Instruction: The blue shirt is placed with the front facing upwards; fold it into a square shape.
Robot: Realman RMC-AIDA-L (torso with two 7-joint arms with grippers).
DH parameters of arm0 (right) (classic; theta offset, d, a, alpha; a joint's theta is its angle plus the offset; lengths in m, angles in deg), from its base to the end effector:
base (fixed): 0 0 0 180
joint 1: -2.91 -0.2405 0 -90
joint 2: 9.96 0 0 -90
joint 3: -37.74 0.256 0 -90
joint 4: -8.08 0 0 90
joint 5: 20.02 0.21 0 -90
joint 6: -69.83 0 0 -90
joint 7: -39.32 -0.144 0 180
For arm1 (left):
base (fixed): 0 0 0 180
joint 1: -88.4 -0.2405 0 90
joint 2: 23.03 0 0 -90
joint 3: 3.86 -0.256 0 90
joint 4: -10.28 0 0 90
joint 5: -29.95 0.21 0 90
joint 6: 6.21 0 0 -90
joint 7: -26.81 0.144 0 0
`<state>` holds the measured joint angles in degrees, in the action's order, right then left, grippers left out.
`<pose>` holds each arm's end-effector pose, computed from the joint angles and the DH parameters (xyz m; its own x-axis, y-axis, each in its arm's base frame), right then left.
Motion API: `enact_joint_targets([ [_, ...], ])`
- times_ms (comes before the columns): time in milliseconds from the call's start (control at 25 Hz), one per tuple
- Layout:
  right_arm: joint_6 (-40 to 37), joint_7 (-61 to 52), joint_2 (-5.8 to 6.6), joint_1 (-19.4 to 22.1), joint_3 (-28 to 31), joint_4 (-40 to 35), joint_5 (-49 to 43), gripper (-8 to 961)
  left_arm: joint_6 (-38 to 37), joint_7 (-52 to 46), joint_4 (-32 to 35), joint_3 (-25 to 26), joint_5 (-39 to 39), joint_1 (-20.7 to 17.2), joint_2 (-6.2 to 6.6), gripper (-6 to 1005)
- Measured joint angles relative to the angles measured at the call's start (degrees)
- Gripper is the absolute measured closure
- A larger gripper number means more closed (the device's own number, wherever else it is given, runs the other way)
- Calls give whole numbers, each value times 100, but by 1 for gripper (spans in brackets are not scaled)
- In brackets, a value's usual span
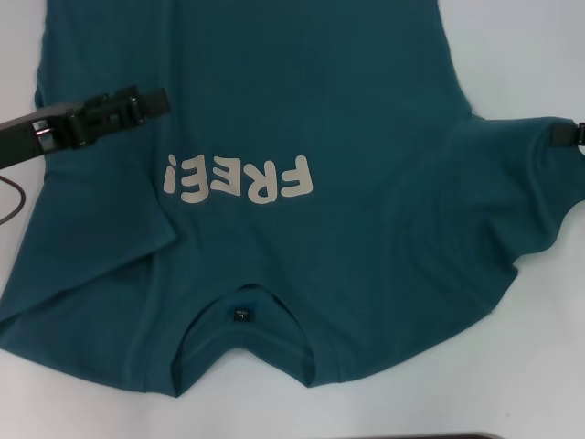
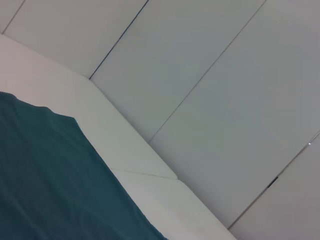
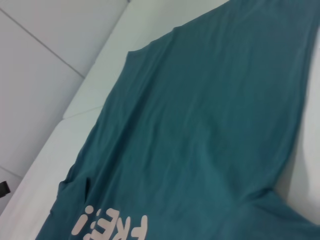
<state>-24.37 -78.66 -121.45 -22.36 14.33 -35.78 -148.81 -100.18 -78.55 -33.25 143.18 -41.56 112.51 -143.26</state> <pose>0.3401 0.3064 0.0924 0.3003 -0.8005 -0.5186 -0.9413 -0.3367 -0.0253 -0.2774 0.3118 0.0347 0.3967 0.6207 0.6763 0.7862 -0.6100 0.0987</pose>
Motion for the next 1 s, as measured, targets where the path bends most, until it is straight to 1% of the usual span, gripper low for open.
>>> enact_joint_targets([
  [760,418,48,-20,113,-52,0,-222,940,3,-1,3,-44,33,59,-16,113],
  [1000,449,16,-2,115,-2,0,-222,940,3,-1,3,-44,33,77,-16,114],
])
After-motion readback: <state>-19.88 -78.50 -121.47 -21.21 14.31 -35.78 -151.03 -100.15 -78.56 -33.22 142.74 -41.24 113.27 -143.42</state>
